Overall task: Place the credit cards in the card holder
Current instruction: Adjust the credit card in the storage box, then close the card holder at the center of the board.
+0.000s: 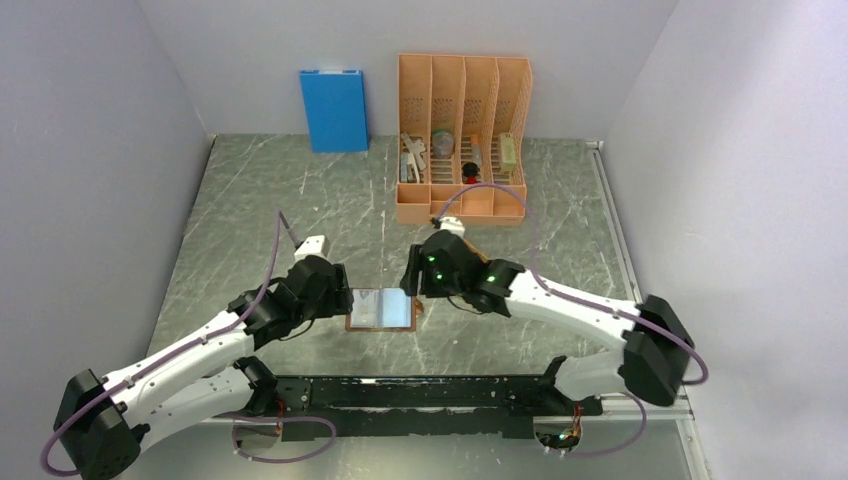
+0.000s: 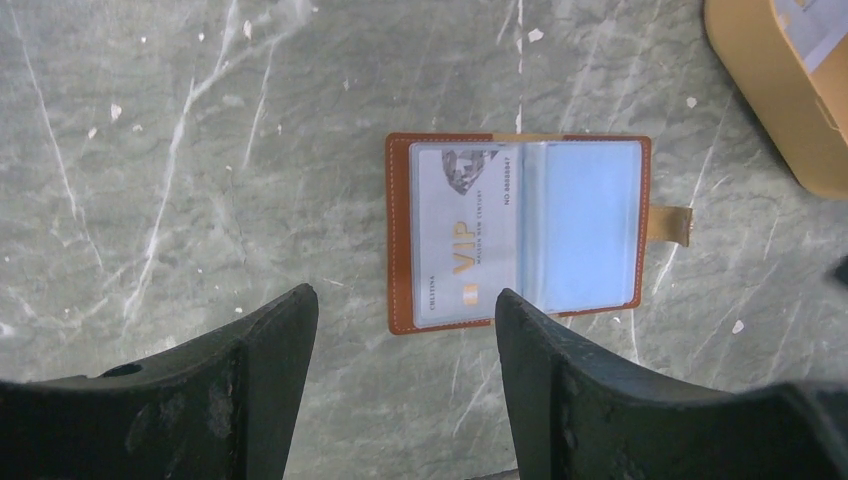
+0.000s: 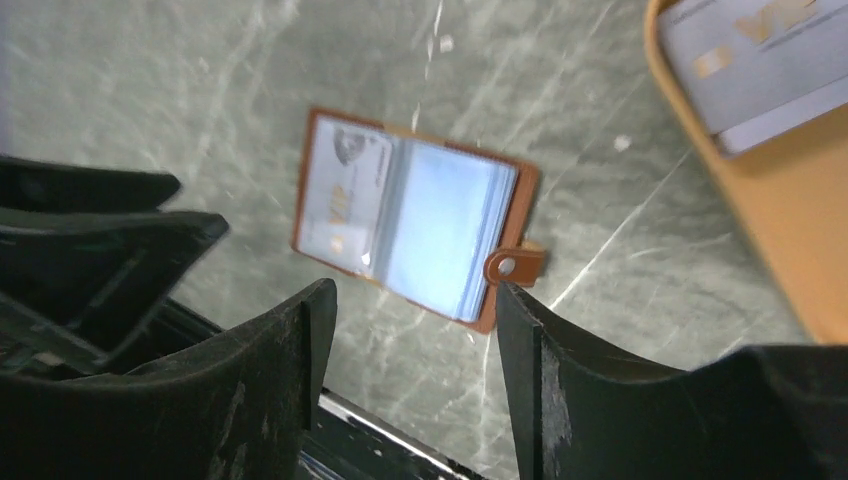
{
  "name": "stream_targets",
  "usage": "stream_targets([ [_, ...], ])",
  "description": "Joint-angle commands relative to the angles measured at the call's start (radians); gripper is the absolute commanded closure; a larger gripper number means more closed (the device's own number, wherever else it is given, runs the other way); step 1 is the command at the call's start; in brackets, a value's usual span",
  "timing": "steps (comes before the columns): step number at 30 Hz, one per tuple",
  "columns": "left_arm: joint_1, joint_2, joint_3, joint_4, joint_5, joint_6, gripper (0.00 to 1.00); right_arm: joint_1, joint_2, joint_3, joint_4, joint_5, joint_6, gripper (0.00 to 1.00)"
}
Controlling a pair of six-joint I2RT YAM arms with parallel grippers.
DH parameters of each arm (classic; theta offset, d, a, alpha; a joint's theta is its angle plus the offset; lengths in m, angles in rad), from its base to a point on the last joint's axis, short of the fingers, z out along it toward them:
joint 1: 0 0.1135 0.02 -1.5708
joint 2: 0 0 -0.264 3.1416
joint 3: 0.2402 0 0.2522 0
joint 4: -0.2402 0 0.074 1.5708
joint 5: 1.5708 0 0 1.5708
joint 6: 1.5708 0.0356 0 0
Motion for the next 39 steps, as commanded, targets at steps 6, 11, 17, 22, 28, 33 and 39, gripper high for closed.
stream_targets([
  [6,-0.007,-0.044,-0.058,-0.031,-0.007,-0.135,0.29,0.087,0.236,0.099,-0.135,0.135,-0.006,0.36],
  [11,-0.007,-0.03,-0.077,-0.022,0.011,-0.159,0.29,0.086,0.322,0.134,-0.164,0.177,-0.014,0.37],
  [17,-0.005,-0.022,-0.095,0.015,0.035,-0.156,0.29,0.072,0.369,0.108,-0.124,0.165,-0.024,0.42],
  [22,-0.005,0.007,-0.109,0.057,0.063,-0.145,0.29,0.052,0.372,0.089,-0.094,0.15,-0.028,0.58],
  [28,-0.005,0.067,-0.124,0.125,0.121,-0.124,0.3,0.029,0.314,0.052,-0.075,0.135,-0.039,0.87],
  [33,-0.005,0.109,-0.135,0.177,0.149,-0.118,0.3,0.024,0.231,-0.005,-0.042,0.086,-0.05,1.0],
  [39,-0.004,0.155,-0.146,0.244,0.186,-0.1,0.33,0.022,0.11,-0.08,0.041,-0.011,-0.065,1.0],
])
